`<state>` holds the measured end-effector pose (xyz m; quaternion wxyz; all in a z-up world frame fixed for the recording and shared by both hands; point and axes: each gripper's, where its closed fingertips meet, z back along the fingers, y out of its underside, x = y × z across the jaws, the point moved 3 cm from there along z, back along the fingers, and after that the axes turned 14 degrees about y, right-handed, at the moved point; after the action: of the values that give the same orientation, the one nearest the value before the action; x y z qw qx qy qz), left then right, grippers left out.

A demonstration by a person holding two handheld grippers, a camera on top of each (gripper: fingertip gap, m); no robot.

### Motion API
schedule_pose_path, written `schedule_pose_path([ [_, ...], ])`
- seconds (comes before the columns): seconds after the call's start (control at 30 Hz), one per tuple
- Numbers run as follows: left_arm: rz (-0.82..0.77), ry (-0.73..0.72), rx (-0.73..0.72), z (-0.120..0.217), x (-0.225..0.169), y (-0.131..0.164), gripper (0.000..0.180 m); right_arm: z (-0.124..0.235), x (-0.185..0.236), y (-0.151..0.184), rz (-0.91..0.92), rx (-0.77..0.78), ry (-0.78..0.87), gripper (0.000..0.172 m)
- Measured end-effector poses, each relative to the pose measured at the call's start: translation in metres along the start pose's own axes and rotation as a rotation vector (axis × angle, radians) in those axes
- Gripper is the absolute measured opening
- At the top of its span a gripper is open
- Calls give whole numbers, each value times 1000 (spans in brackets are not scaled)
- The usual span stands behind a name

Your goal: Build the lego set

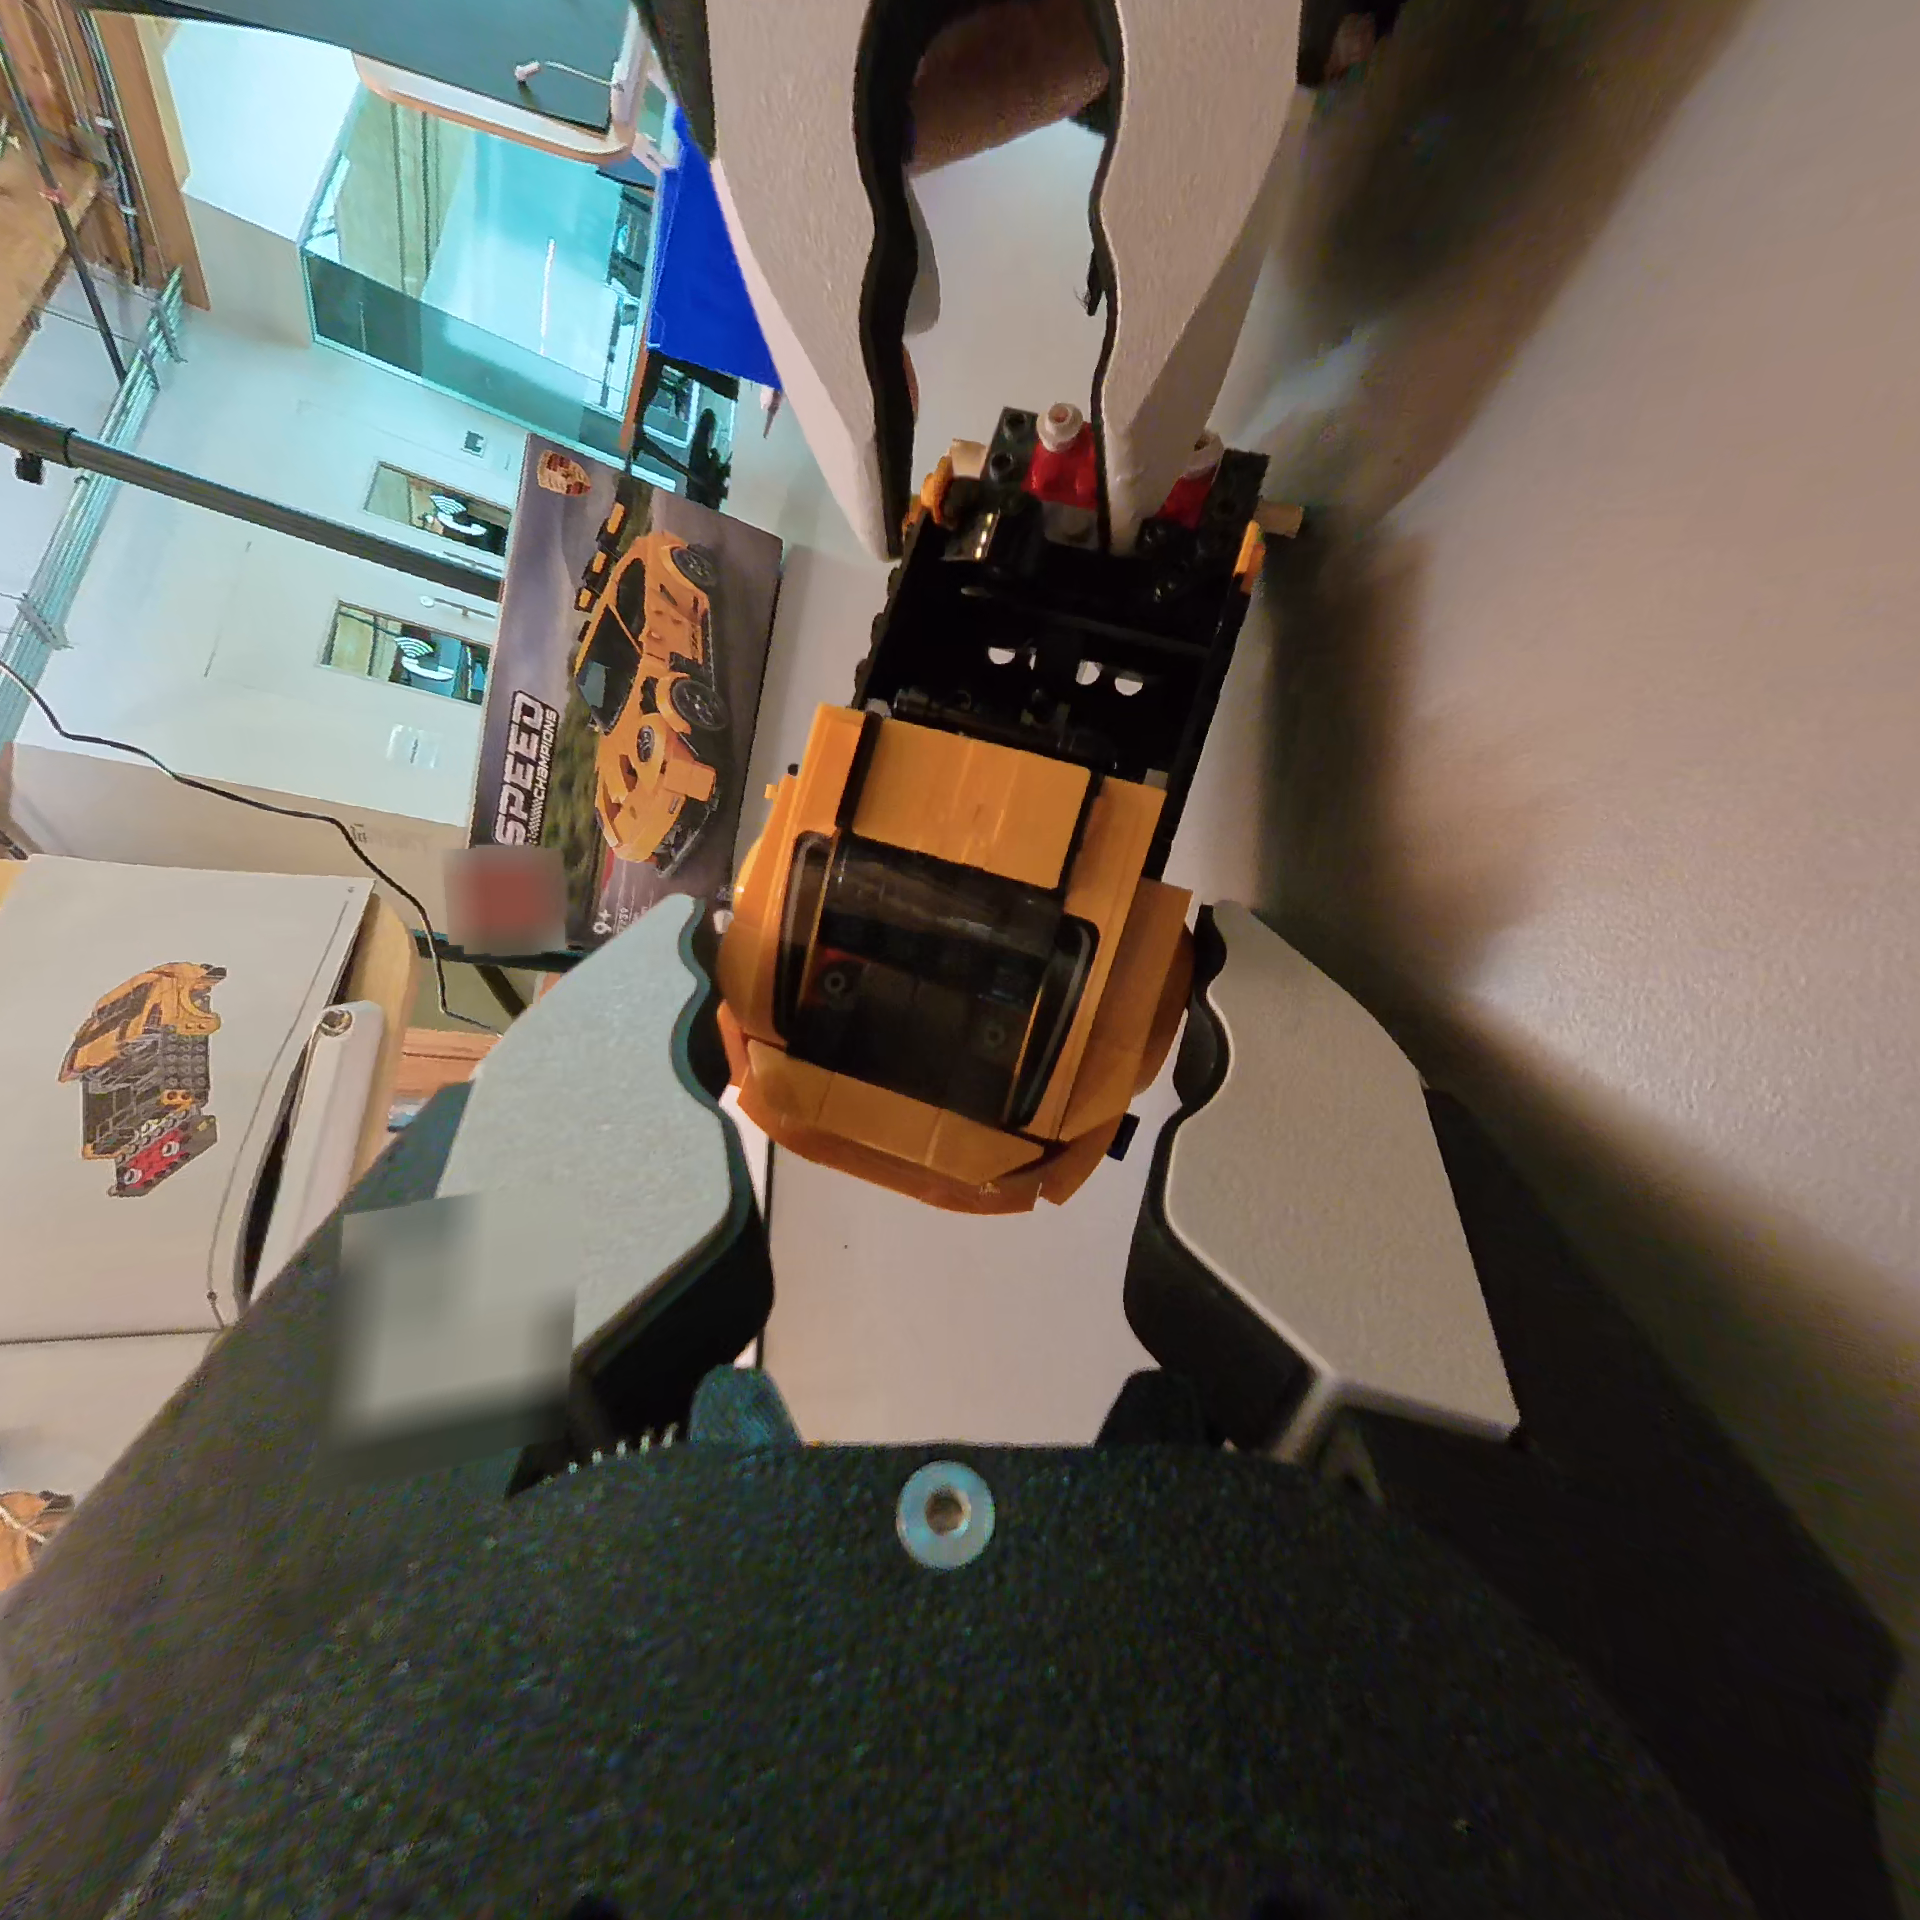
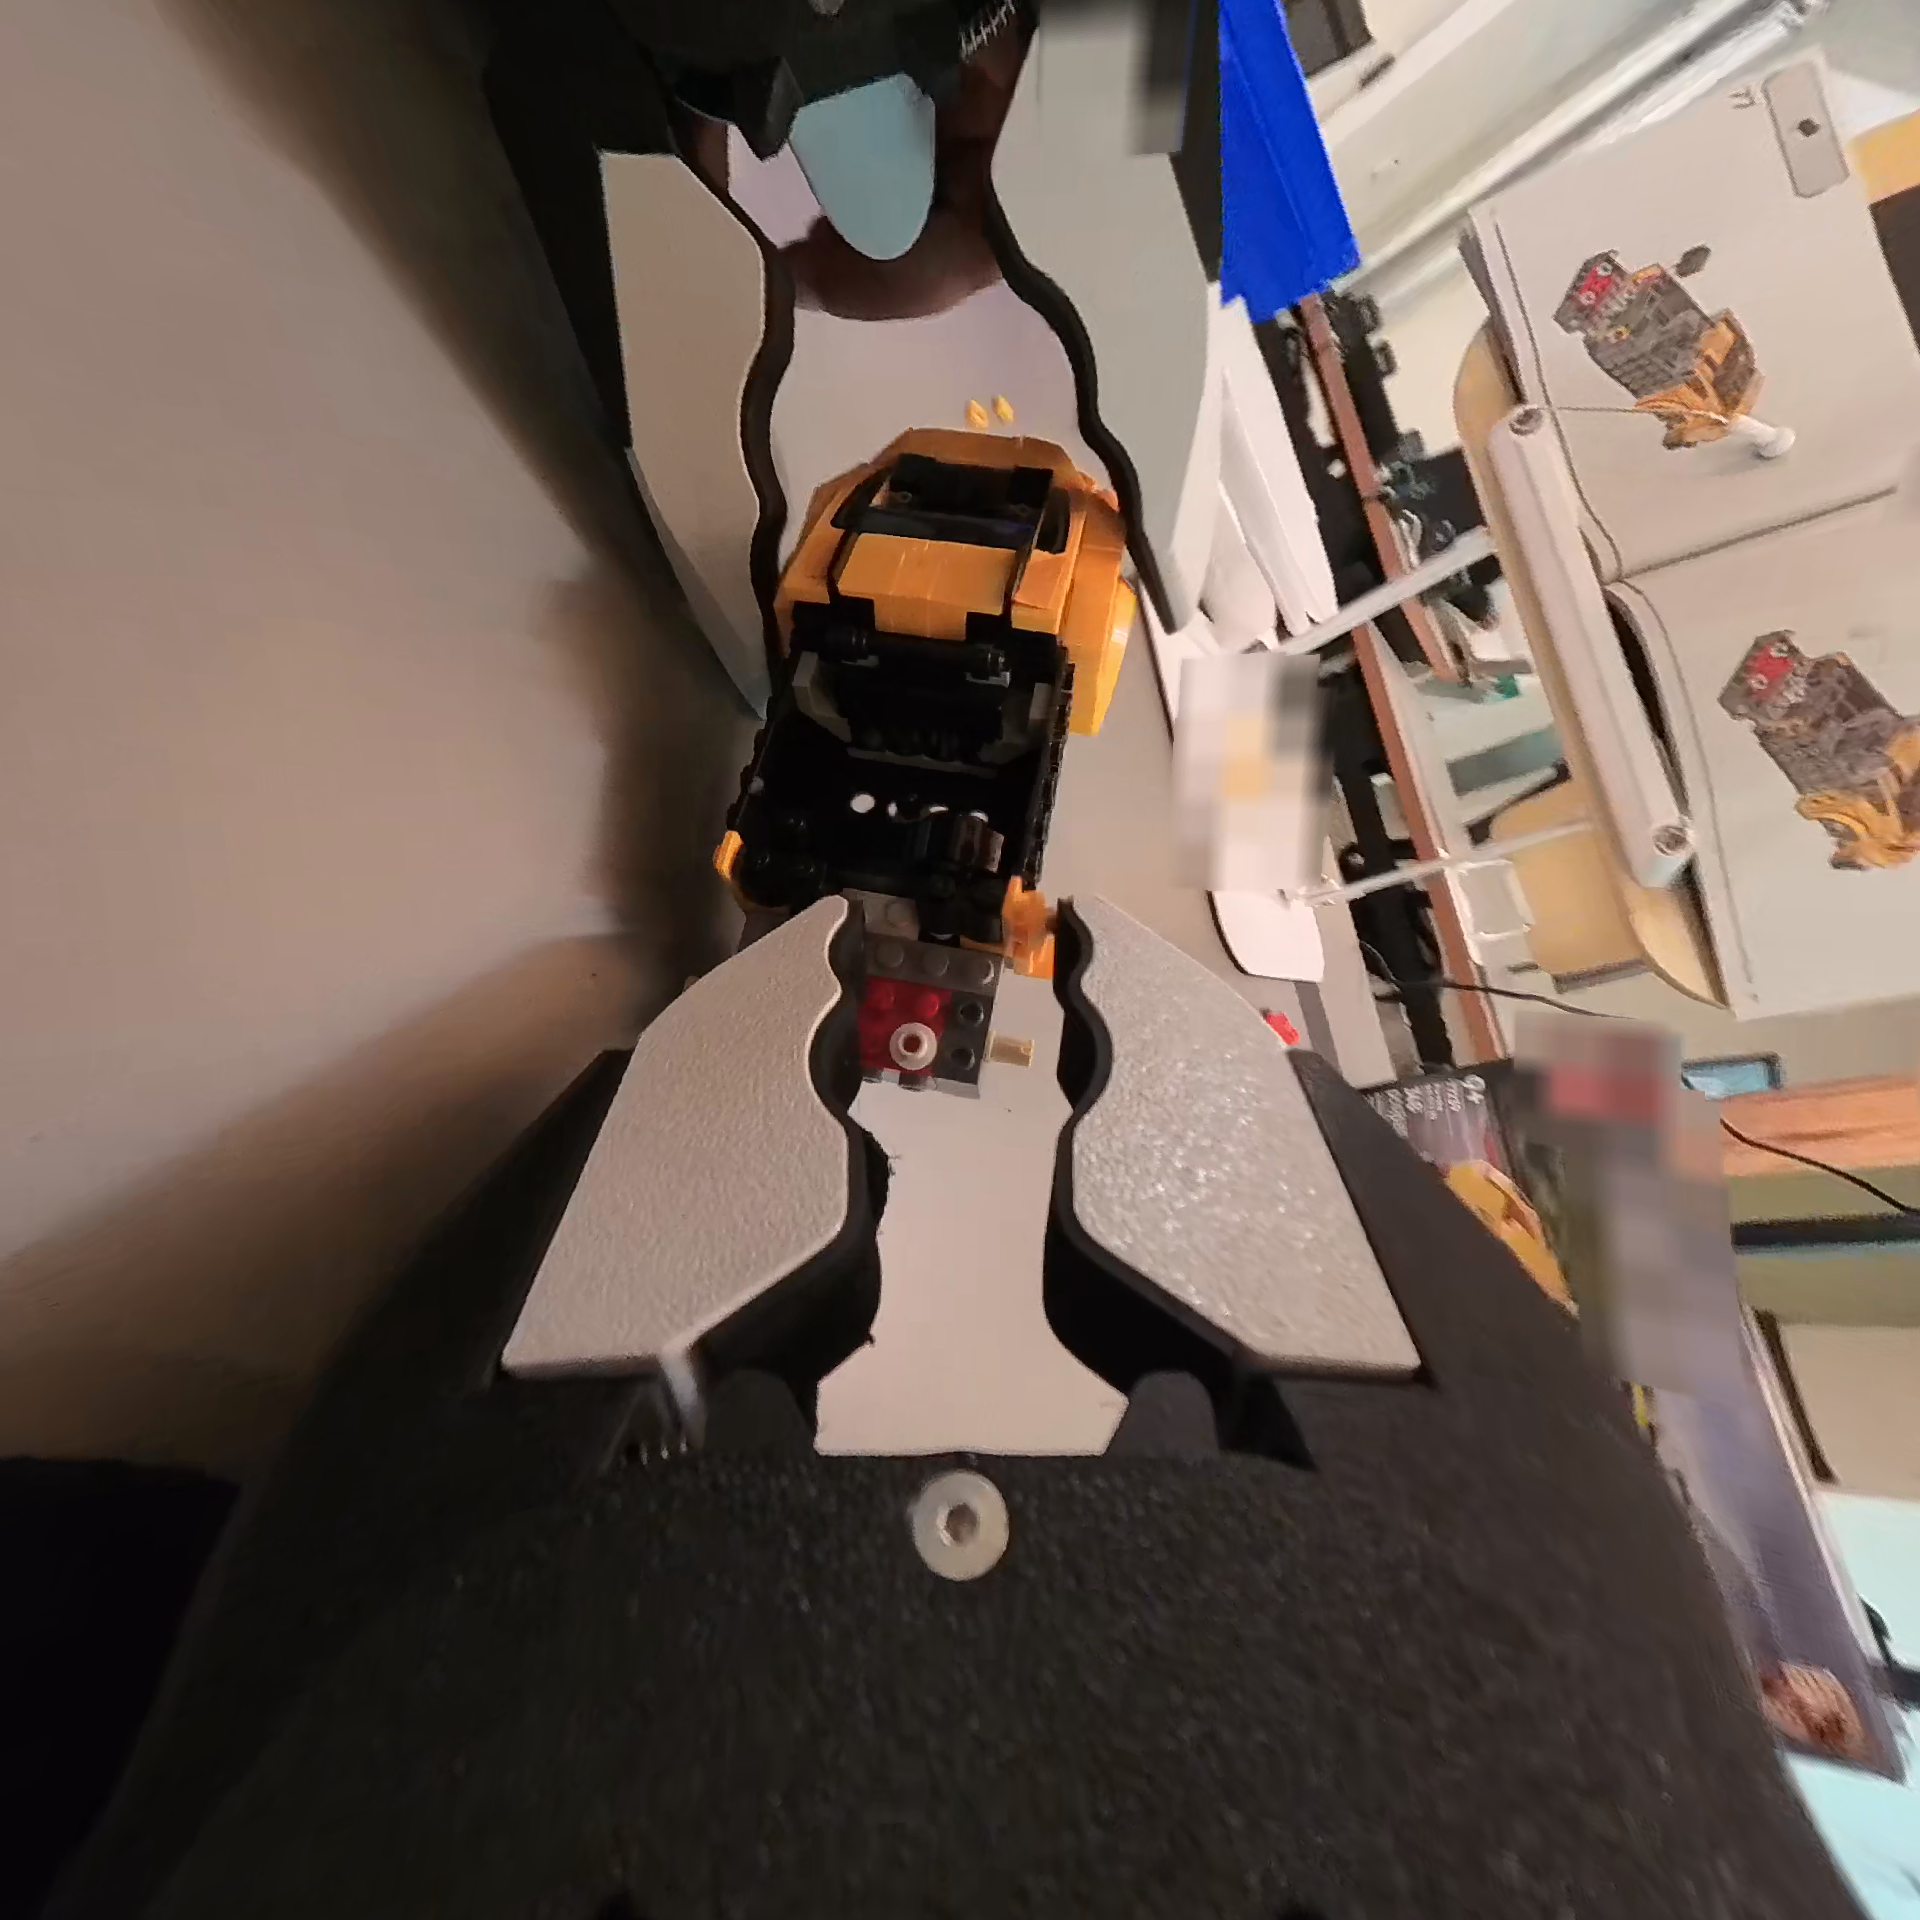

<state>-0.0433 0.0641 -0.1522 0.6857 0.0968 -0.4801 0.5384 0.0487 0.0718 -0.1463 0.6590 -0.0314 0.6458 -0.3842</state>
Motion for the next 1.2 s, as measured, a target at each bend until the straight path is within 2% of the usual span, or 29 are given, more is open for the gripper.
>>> schedule_pose_path([
  [0.2, -6, 0, -6, 0, 1, 0, 85, 2, 1, 0, -10, -33, -60, 39],
  [0.83, 4, 2, -5, -3, 3, 4, 85, -5, 0, 5, -10, -22, -74, 45],
  [1.0, 13, 4, -6, -3, 4, 5, 85, -2, -16, 2, -94, -31, -51, 46],
  [1.1, 12, 3, -4, -3, 4, 6, 85, 9, -30, 4, -207, -16, -49, 44],
  [1.2, 6, -2, 3, -3, 4, 6, 85, 28, -27, 10, -319, 40, -196, 28],
])
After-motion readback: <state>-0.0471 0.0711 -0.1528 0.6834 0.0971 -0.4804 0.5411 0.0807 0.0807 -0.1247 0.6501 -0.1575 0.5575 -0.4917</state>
